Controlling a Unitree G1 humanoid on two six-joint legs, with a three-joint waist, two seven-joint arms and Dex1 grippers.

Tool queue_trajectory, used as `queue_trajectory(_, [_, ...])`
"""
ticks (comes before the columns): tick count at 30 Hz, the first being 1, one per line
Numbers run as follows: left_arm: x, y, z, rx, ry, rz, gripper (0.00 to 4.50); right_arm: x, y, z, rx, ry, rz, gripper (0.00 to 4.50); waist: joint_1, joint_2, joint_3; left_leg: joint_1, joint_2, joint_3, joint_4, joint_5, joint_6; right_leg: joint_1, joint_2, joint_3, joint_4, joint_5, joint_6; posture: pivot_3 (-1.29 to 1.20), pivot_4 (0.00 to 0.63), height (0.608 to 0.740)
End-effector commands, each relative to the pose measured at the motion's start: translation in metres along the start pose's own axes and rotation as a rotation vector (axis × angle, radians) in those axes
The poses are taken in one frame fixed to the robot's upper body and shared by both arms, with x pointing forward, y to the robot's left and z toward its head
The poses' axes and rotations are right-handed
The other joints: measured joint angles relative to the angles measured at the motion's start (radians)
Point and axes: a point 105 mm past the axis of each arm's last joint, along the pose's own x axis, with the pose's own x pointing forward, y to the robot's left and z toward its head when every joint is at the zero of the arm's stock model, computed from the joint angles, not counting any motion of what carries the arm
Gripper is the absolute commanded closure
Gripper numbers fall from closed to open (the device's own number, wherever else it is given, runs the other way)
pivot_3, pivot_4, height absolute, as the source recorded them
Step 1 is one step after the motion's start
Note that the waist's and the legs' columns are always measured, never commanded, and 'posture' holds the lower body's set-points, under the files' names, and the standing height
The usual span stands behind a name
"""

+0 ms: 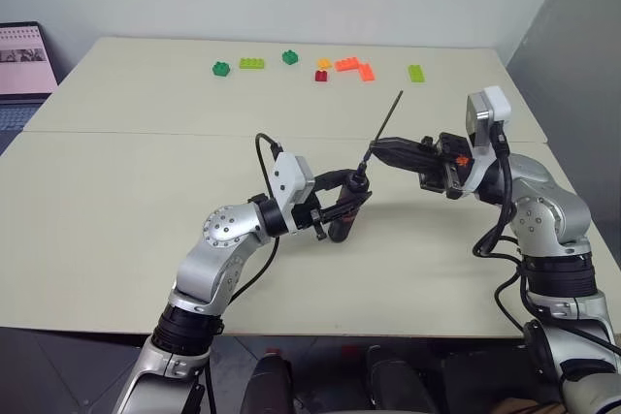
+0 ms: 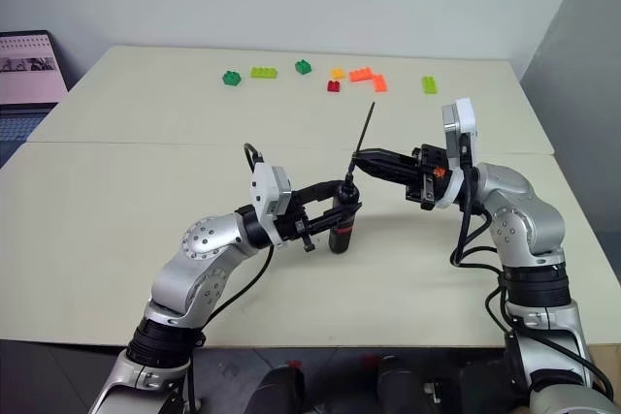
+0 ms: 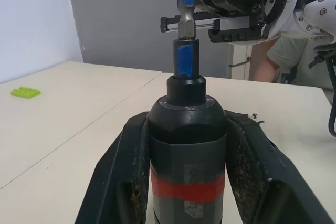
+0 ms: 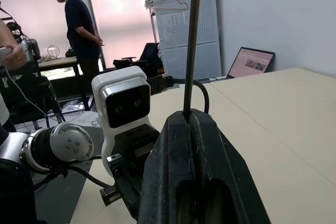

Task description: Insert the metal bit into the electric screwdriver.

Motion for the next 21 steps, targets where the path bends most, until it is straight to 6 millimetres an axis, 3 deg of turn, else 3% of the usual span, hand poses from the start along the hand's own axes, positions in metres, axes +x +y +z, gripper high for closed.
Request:
queue_trajectory(1, [-0.007, 0.006, -0.002, 0.025, 0.028, 0.038, 2.86, 0.001, 0.007, 0.007, -0.039, 0.008, 0.020, 4.50, 0.000, 0.000, 0.000, 0.000, 0.000, 0.000, 0.000, 0.000, 0.000, 0.000, 0.000, 0.000, 0.000, 0.000, 0.000, 0.00, 0.150, 0.740])
queue_trajectory(21, [-0.006, 0.004, -0.005, 0.043, 0.033, 0.031, 2.86, 0.008, 0.009, 0.023, -0.081, 0.014, -0.002, 4.50, 0.000, 0.000, 0.000, 0.000, 0.000, 0.000, 0.000, 0.000, 0.000, 0.000, 0.000, 0.000, 0.000, 0.000, 0.000, 0.00, 0.150, 0.740])
